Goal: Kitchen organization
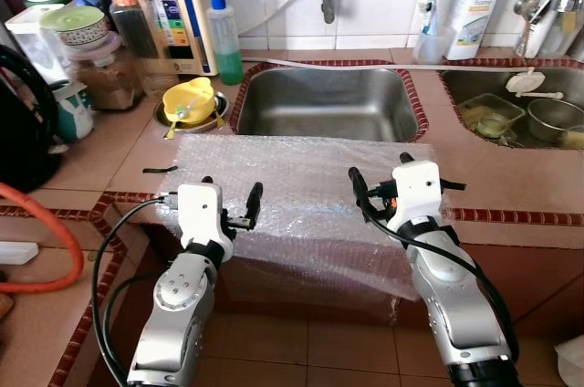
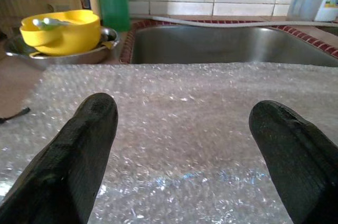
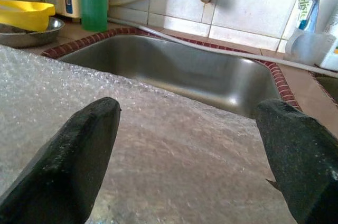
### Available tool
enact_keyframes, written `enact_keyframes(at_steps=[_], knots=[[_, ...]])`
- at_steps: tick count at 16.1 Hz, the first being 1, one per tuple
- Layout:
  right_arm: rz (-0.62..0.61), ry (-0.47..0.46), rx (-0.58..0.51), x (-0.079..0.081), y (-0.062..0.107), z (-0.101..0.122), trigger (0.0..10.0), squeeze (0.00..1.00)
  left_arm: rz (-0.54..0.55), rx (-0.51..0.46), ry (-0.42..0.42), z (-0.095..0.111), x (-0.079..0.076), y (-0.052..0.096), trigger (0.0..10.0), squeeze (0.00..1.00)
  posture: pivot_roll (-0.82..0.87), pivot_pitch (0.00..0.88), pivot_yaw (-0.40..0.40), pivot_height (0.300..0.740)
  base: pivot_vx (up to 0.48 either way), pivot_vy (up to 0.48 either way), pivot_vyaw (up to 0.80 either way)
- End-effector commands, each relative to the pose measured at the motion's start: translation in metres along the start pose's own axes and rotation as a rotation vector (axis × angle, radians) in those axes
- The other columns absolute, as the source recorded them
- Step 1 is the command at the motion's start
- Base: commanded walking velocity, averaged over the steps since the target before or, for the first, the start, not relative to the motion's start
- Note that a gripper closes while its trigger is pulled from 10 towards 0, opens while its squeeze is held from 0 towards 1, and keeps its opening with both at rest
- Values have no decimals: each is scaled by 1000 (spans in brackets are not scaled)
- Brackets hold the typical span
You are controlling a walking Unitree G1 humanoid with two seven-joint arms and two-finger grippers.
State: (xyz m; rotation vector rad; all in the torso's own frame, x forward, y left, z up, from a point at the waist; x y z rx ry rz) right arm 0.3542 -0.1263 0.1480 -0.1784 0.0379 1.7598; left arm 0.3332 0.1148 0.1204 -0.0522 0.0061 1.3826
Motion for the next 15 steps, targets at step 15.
enact_keyframes(at_steps=[15], knots=[[-6,-31,-16,2,-5,3,10000,0,0,8,20,-11,-2,-6,10000,0,-206,0,64,740,0,0,0]])
Point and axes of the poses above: a point about 5 cm out from each wrist's last joint towards the gripper, its own y axis pointing back from the gripper into the wrist, its own z axis along the axis of the wrist's last joint, x = y × z, the point moved 5 cm from there along -y, pointing out of the wrist towards the gripper, and after that the axes turned 2 degrees about -y, right-handed, at the moved point
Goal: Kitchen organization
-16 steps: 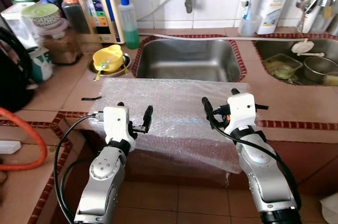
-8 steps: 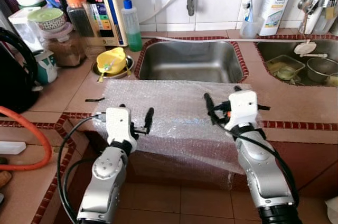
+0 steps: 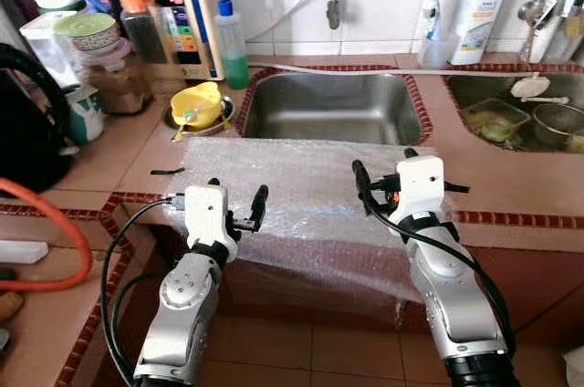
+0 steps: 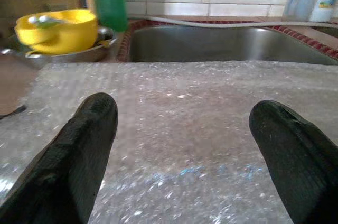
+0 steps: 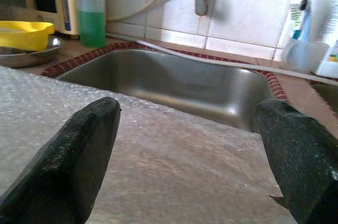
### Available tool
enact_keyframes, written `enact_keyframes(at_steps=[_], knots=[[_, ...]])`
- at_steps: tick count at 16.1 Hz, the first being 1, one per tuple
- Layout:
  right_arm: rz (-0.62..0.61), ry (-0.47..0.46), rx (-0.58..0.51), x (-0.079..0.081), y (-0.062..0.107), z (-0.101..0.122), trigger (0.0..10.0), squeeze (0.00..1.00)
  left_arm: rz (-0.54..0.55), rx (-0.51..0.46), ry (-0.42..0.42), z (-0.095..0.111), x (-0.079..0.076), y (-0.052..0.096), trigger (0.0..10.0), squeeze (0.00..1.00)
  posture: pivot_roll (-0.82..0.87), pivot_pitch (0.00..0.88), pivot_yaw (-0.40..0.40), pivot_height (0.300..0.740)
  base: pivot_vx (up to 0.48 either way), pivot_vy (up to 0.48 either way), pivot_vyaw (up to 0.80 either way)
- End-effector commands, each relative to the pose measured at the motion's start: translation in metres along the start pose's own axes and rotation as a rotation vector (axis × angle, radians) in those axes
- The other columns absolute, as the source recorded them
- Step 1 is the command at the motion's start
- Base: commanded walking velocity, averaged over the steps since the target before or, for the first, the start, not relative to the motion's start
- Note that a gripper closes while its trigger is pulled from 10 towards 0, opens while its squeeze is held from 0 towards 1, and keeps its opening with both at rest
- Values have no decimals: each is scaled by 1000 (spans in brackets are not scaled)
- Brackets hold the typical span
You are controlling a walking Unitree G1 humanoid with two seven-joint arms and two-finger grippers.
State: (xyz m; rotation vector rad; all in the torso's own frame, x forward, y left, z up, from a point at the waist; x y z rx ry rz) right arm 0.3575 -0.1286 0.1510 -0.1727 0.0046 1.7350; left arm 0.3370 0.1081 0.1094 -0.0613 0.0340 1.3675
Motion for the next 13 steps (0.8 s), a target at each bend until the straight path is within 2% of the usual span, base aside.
enact_keyframes(at_steps=[1,2,3,4,5,6,7,8,11,13], knots=[[37,-13,-2,9,-3,2,10000,0,31,-13,16,4,5,-1,10000,0,-220,0,69,740,0,0,0],[44,1,-7,10,-4,3,10000,0,17,-15,15,3,2,-2,10000,0,-215,0,67,740,0,0,0],[3,-1,2,0,-4,0,10000,0,17,-5,7,0,1,-6,10000,0,-220,0,79,740,0,0,0],[-26,8,-2,-8,-2,1,10000,0,2,-24,8,7,-2,-8,10000,0,-236,0,92,740,0,0,0],[-40,13,-6,-12,-2,0,10000,0,-9,-24,9,6,-2,-9,10000,0,-262,0,112,740,0,0,0],[-98,3,12,-21,3,-7,10000,0,-15,5,-1,-2,0,-10,10000,0,-279,0,115,740,0,0,0],[-118,-8,16,-24,5,-8,10000,0,-22,7,6,-2,0,-10,10000,0,-290,0,122,740,0,0,0],[-133,-15,15,-23,9,-8,10000,0,-90,-4,-10,1,-10,-12,10000,0,-297,0,126,740,0,0,0],[-102,0,13,-14,11,-7,10000,0,-106,-37,48,12,-17,-17,10000,0,-302,0,127,740,0,0,0],[-104,9,4,-15,11,-4,10000,0,-140,-50,69,13,-25,-14,10000,0,-315,0,118,740,0,0,0]])
Point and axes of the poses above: a point about 5 cm out from each wrist's last joint towards the gripper, its own y axis pointing back from the gripper into the wrist, its own z axis along the axis of the wrist's last joint, x = y × z, the point moved 5 cm from there along -y, pointing out of the wrist towards the gripper, and after that the axes turned 2 degrees about -y, right-handed, at the moved point
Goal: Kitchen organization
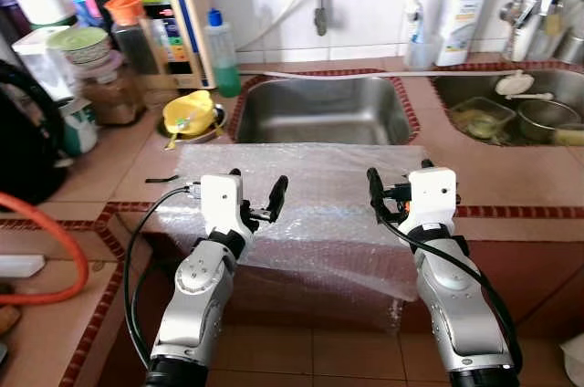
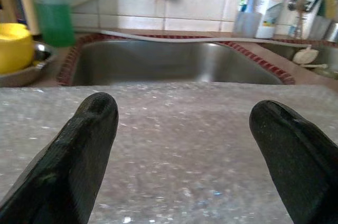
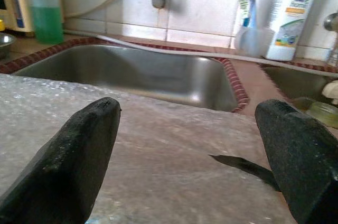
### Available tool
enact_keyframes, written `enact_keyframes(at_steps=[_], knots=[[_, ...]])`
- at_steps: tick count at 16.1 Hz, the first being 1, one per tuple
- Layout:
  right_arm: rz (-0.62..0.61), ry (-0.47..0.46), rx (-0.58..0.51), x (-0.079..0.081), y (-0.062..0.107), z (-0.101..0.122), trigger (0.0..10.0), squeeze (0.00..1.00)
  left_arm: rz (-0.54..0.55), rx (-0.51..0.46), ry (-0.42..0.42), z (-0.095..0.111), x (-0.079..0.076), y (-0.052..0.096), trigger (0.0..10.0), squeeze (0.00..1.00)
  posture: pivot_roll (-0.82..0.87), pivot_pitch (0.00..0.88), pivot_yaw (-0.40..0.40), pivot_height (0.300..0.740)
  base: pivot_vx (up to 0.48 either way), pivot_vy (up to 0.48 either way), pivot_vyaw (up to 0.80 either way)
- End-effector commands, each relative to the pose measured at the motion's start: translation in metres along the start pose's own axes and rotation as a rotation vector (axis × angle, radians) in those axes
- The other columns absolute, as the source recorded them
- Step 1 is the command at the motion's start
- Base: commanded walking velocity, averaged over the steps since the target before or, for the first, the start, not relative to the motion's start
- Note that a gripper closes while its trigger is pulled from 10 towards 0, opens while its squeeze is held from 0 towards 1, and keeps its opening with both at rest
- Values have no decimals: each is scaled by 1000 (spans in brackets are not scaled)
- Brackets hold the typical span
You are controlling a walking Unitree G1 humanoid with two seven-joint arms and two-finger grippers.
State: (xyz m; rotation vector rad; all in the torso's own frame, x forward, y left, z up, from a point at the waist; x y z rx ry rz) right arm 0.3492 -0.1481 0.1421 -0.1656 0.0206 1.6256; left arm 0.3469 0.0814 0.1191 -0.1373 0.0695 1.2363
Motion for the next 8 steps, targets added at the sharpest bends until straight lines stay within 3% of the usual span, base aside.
enact_keyframes(at_steps=[1,4,6,8], knots=[[2,-4,-17,2,0,7,10000,0,-14,-18,-4,5,-1,1,10000,0,-317,0,118,740,0,0,0],[5,1,-16,0,0,8,10000,0,-13,-20,10,5,0,0,10000,0,-325,3,113,740,0,0,0],[3,8,-9,-1,0,8,10000,0,-17,-23,10,6,0,-1,10000,0,-326,5,112,740,0,0,-703],[8,4,-12,0,0,9,10000,0,-19,-22,13,5,-1,0,10000,0,-324,9,109,740,0,0,0]])
Point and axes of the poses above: a point about 5 cm out from each wrist's last joint towards the gripper, its own y axis pointing back from the gripper into the wrist, its own z axis along the axis of the wrist's last joint, x = y × z, the point moved 5 cm from there along -y, pointing out of the wrist towards the gripper, and after that the axes turned 2 degrees about -y, right-handed, at the moved point
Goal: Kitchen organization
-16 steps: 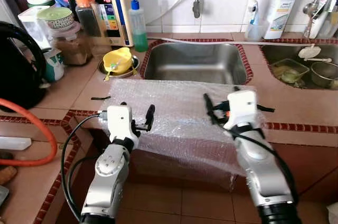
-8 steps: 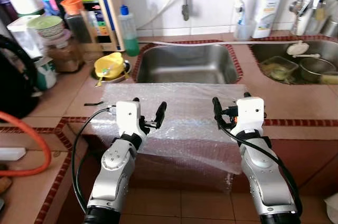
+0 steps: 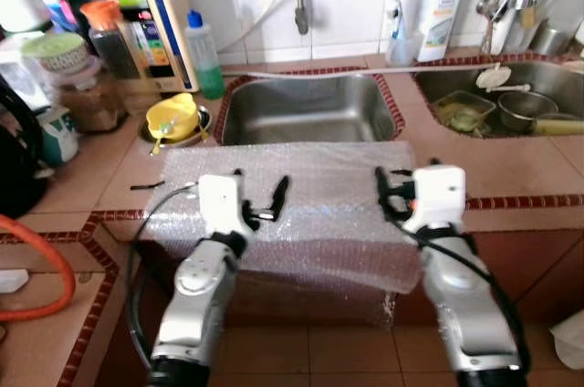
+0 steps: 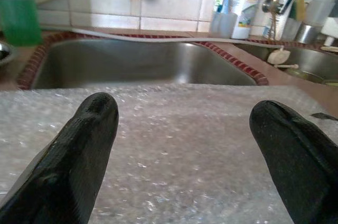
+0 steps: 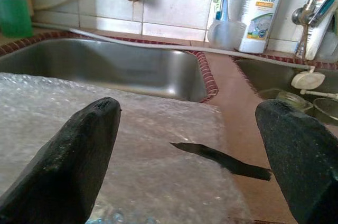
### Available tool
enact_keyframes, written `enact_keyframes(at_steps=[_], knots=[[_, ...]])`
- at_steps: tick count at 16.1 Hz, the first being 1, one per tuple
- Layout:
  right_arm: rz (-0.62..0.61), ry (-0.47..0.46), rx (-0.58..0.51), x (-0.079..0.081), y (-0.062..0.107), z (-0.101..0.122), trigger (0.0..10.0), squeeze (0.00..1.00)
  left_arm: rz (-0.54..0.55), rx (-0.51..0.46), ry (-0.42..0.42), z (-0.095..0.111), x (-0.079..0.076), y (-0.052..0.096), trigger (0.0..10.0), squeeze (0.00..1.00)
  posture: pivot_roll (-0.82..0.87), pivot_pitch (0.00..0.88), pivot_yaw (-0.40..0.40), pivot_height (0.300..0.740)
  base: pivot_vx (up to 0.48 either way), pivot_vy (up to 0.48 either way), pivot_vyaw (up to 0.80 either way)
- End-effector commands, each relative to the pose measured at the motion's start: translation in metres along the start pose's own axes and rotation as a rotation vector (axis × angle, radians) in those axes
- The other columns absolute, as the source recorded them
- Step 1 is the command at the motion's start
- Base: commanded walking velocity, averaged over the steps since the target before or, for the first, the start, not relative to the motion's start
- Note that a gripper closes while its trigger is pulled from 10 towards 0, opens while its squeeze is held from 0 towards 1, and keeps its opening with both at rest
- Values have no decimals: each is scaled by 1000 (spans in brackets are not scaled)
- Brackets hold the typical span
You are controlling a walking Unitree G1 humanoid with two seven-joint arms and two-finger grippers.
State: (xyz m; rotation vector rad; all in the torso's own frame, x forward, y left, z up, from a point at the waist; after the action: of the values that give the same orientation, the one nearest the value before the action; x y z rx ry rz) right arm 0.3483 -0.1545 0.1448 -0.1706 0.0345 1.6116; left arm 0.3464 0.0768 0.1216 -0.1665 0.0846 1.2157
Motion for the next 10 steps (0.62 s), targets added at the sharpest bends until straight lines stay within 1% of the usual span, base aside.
enact_keyframes(at_steps=[1,3,10], knots=[[23,-9,-18,6,-1,7,10000,0,0,-9,-13,3,3,1,10000,0,-323,9,108,740,0,0,0],[26,-8,-17,7,-1,7,10000,0,-7,-11,-6,3,1,2,10000,0,-321,10,108,740,0,0,0],[41,-6,-15,11,-2,7,10000,0,-12,-10,-7,2,2,5,10000,0,-310,14,109,740,268,0,0]])
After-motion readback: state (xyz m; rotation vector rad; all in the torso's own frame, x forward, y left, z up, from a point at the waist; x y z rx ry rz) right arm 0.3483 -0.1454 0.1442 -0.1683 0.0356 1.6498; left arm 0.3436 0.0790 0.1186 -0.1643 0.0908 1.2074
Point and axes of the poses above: a point about 5 cm out from each wrist's last joint towards the gripper, its own y axis pointing back from the gripper into the wrist, its own z axis along the axis of the wrist's last joint, x = y × z, the point moved 5 cm from there along -y, pointing out of the wrist towards the gripper, and after that the axes turned 2 degrees about -y, right-handed, at the moved point
